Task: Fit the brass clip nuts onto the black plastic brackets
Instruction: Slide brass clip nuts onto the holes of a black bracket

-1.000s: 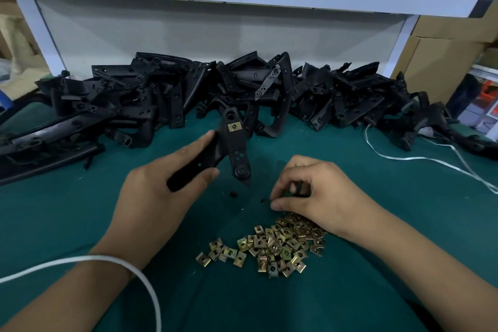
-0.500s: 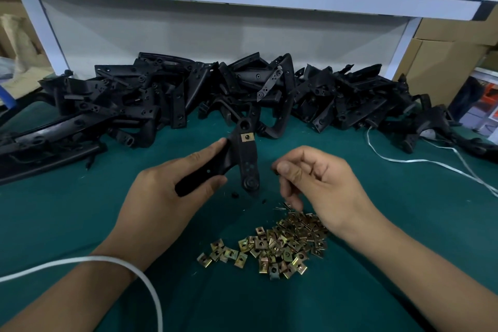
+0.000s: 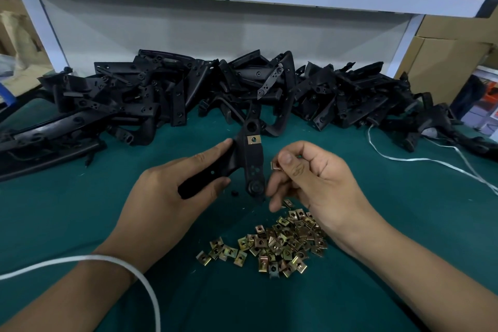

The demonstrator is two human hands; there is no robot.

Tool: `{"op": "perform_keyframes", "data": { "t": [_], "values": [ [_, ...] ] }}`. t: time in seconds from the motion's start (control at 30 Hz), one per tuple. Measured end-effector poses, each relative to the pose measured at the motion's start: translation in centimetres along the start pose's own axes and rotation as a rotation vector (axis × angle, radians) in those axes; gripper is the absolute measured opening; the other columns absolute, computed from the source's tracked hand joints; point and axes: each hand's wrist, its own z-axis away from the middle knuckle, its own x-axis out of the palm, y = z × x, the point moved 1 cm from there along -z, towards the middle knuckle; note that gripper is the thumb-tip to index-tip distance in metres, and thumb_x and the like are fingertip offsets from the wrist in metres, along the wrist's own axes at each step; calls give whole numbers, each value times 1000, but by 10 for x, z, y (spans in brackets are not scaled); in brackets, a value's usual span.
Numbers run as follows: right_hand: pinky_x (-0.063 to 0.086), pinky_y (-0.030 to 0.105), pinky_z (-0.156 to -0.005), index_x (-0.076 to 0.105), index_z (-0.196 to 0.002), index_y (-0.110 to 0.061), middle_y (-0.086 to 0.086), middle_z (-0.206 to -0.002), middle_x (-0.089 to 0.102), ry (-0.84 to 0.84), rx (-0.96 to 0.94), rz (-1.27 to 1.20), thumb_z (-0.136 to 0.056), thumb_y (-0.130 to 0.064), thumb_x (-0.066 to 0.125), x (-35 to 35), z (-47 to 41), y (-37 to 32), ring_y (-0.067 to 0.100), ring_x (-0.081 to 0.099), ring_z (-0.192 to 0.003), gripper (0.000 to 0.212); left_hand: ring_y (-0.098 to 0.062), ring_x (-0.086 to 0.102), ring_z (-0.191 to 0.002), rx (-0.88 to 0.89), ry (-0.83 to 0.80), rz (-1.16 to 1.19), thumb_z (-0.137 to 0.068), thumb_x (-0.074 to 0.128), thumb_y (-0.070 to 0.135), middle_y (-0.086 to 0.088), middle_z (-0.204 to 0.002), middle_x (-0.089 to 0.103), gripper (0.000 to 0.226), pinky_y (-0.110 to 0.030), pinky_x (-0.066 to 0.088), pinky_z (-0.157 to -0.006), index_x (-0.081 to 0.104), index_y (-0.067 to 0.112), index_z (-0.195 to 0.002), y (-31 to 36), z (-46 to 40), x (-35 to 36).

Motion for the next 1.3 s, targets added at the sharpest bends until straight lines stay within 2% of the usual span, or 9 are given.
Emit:
{"op": "perform_keyframes", "data": {
  "t": [0.23, 0.43, 0.5, 0.57, 0.73, 0.9, 1.0, 1.1, 1.3],
  "values": [
    [61, 36, -77, 59, -110, -3, 20, -95, 76, -136, -53, -57, -104, -17, 58, 1, 0, 1, 40, 76, -84, 16, 4, 68, -101, -24, 4, 48, -84, 70, 48, 29, -114, 71, 55, -29, 58, -82, 55, 60, -136, 1, -1, 0],
    [62, 38, -79, 56, -108, -2, 22, -96, 76, -163, -88, -27, -103, -12, 58, 3, 2, 1, 43, 77, -85, 11, 5, 69, -95, -21, -4, 57, -83, 70, 49, 31, -110, 71, 54, -17, 56, -76, 57, 60, -134, 2, 0, 0],
    [62, 36, -79, 56, -106, -1, 23, -95, 77, -169, -90, -11, -103, -11, 58, 3, 3, 0, 42, 77, -84, 11, 1, 70, -93, -11, -18, 39, -84, 70, 48, 30, -108, 71, 54, -21, 56, -73, 56, 61, -135, 2, 0, 0],
    [62, 34, -78, 55, -106, -1, 23, -95, 77, -184, -79, 0, -102, -10, 58, 2, 4, -2, 40, 77, -83, 10, -2, 70, -97, 6, -31, 41, -85, 71, 47, 28, -109, 72, 55, -26, 57, -78, 55, 59, -137, 1, -1, 1],
    [59, 41, -75, 51, -107, -4, 29, -95, 75, -358, 28, -65, -99, -19, 66, -3, 9, -10, 40, 76, -71, 23, -2, 58, -129, 78, -184, 247, -93, 72, 41, 23, -136, 64, 52, -18, 45, -107, 57, 46, -143, -1, -1, 4],
    [61, 44, -76, 62, -101, -5, 34, -99, 72, -367, 100, -112, -88, -34, 81, 1, 10, -10, 46, 74, -82, 38, -4, 56, -133, 121, -205, 293, -91, 71, 45, 21, -141, 61, 55, -20, 42, -110, 57, 43, -144, -1, -1, 6],
    [62, 38, -75, 67, -95, -10, 36, -100, 70, -336, 120, -162, -84, -34, 83, 4, 12, -8, 44, 73, -86, 31, -4, 56, -133, 124, -204, 290, -95, 73, 39, 21, -140, 62, 52, -21, 44, -109, 56, 42, -144, -1, -1, 6],
    [62, 43, -79, 66, -98, -9, 39, -107, 68, -326, 115, -201, -86, -32, 80, 8, 12, -6, 40, 73, -90, 29, -4, 58, -131, 123, -192, 266, -94, 75, 36, 20, -138, 63, 55, -22, 45, -109, 56, 40, -145, -2, 0, 5],
    [62, 46, -89, 59, -108, -13, 36, -114, 71, -286, 67, -283, -91, -20, 73, 12, 12, -3, 37, 73, -97, 22, -8, 66, -118, 125, -142, 156, -94, 69, 42, 20, -129, 68, 56, -43, 58, -95, 50, 48, -147, -1, 1, 5]
  ]
}}
